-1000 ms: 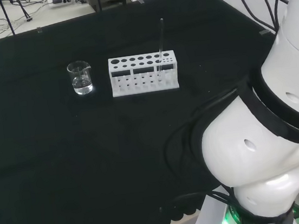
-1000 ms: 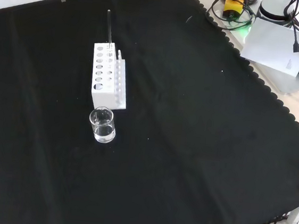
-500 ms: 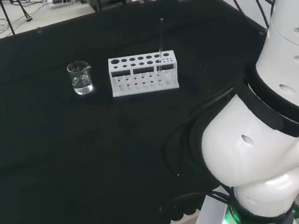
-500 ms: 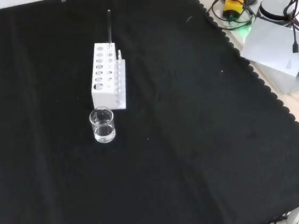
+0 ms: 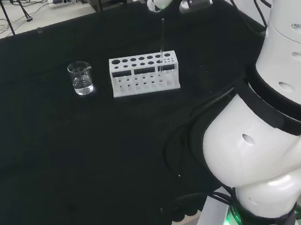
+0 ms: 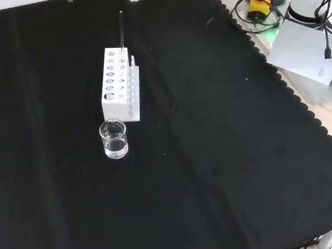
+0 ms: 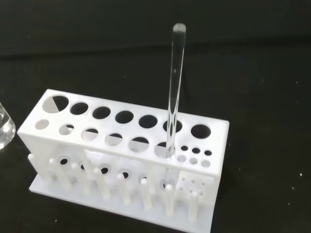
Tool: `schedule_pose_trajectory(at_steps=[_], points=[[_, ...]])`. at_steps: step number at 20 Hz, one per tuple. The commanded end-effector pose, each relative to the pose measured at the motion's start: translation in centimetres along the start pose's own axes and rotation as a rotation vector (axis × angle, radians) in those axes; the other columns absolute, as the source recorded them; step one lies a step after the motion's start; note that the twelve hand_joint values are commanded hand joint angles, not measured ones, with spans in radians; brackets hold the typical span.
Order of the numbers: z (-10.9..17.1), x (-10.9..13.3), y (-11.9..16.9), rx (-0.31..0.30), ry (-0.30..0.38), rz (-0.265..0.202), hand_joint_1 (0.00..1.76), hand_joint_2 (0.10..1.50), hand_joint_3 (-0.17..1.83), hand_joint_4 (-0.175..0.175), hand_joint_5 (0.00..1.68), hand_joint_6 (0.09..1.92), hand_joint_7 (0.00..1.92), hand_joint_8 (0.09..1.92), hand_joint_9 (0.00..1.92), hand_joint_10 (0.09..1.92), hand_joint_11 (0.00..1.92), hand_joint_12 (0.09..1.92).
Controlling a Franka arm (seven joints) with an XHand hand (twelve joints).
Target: Take the glass rod from the white test tube rack.
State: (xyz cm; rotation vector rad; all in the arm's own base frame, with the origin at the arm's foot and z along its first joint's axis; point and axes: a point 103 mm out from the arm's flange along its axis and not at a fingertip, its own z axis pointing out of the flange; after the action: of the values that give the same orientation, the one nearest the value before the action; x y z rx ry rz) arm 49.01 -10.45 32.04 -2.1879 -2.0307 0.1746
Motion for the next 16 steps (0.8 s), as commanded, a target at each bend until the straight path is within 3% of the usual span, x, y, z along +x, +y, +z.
schedule_pose_trajectory(at_steps=[1,6,11,16], points=[[1.2,-0.1,-0.1,0.013,-0.006,-0.002,0.59,0.93,0.55,-0.168,0.36,0.09,0.49,0.89,0.71,0.82,0.25,1.4],[2.4,-0.4,-0.2,0.031,-0.008,-0.015,0.6,0.94,0.53,-0.175,0.49,0.13,0.6,0.85,0.82,0.77,0.29,1.38],[3.5,-0.5,0.4,0.046,0.004,-0.018,0.62,0.95,0.53,-0.175,0.41,0.52,0.7,0.83,0.92,0.74,0.31,1.38],[4.4,-0.7,0.7,0.052,0.021,-0.05,0.64,0.94,0.53,-0.175,0.4,0.69,0.8,0.82,1.0,0.74,0.34,1.37]])
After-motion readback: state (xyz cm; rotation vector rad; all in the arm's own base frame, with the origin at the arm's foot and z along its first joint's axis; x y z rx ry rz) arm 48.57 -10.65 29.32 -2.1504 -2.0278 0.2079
